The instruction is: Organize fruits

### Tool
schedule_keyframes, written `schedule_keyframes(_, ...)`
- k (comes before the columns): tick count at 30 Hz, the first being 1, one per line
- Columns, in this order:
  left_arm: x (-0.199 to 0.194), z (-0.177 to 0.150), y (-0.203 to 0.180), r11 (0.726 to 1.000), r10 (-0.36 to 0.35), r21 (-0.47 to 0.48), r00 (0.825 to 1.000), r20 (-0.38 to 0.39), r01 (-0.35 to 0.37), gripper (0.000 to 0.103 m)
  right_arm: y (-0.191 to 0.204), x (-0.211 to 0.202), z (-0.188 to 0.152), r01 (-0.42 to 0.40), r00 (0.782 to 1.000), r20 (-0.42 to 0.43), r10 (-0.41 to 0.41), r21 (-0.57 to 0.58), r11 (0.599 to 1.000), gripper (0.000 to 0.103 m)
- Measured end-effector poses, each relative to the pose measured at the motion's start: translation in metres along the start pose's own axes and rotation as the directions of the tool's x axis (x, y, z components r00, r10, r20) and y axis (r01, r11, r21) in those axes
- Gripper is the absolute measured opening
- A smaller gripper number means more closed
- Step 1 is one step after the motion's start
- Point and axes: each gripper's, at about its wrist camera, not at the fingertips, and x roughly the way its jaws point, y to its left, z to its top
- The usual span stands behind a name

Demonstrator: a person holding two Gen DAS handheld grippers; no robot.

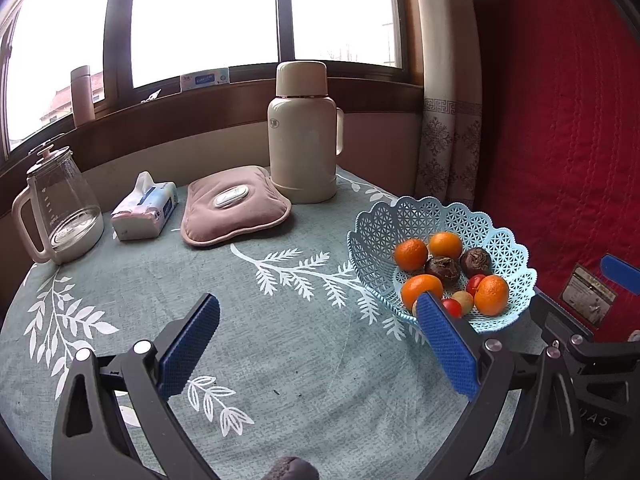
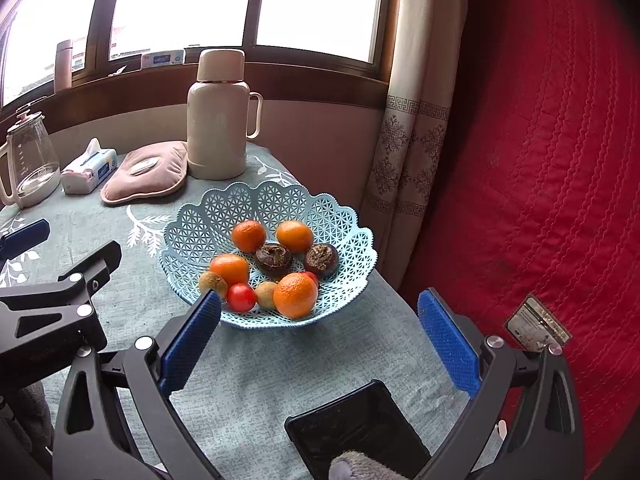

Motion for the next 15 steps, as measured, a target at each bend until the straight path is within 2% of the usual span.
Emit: schedule_keyframes(15,-0.0013,-0.0005,0.0013,1.0,-0.007,-0.012,1.0,-0.005,0.007,0.098,-0.0005,0.0021,0.0005,-0.003,1.0,-0.019,0.003,0.0,1.0,0.1)
